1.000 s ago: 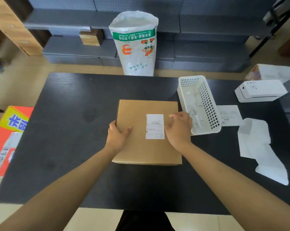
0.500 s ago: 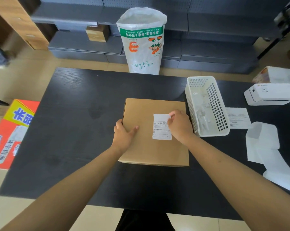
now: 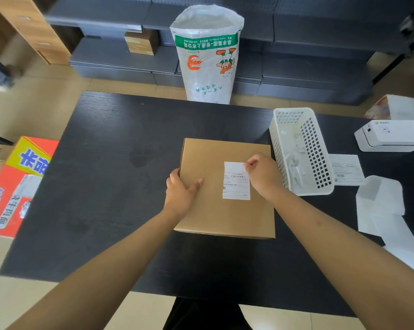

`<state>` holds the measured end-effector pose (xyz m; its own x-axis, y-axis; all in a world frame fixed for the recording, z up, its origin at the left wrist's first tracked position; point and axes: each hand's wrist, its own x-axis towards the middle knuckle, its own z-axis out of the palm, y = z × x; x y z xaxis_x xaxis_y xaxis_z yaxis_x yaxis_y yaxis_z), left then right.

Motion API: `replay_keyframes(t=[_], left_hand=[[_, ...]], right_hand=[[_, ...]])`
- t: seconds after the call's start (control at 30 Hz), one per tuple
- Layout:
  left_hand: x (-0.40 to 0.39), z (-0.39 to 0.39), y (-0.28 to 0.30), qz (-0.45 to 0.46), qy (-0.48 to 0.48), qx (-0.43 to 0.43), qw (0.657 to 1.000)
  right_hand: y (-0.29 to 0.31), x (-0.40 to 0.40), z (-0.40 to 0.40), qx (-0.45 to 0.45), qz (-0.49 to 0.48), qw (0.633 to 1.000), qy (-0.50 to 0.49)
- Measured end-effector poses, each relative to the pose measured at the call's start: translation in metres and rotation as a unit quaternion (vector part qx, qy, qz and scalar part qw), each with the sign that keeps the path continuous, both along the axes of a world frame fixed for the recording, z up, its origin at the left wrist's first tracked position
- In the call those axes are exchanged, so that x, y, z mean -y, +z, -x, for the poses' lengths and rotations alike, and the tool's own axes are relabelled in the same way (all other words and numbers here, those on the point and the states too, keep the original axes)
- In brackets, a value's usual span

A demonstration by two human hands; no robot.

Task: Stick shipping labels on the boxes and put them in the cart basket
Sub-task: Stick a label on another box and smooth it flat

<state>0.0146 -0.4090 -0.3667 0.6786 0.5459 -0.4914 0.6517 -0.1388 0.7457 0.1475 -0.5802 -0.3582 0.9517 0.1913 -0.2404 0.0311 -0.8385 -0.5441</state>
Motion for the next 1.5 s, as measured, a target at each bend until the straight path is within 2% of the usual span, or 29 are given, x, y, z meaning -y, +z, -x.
replay_keyframes(t=[0.2,0.37,0.57,0.8,1.0,1.27,1.5], left_hand=[[0.005,-0.002,0.003,-0.004,0.009,-0.005,1.000],[0.008,-0.006,0.007,-0.001,0.027,-0.020,0.999],[0.011,-0.005,0.006,0.004,0.037,-0.019,0.999],[0.014,-0.008,0.006,0.011,0.035,-0.018,0.999],[0.014,-0.011,0.007,0.023,0.032,-0.037,0.999],[0.018,-0.011,0.008,0.012,0.025,-0.037,0.999],[0.025,-0.020,0.010,0.010,0.029,-0.051,0.998]], right_hand=[[-0.001,-0.010,0.001,-0.011,0.068,0.997,0.035],[0.000,-0.006,0.011,0.025,0.081,0.992,0.097],[0.014,-0.002,0.020,0.007,0.053,0.989,0.134],[0.019,0.005,0.033,0.027,0.031,0.984,0.176],[0.031,0.017,0.044,0.003,-0.025,0.980,0.199],[0.058,0.030,0.051,-0.021,-0.136,0.977,0.165],[0.058,0.040,0.050,-0.010,-0.159,0.982,0.103]])
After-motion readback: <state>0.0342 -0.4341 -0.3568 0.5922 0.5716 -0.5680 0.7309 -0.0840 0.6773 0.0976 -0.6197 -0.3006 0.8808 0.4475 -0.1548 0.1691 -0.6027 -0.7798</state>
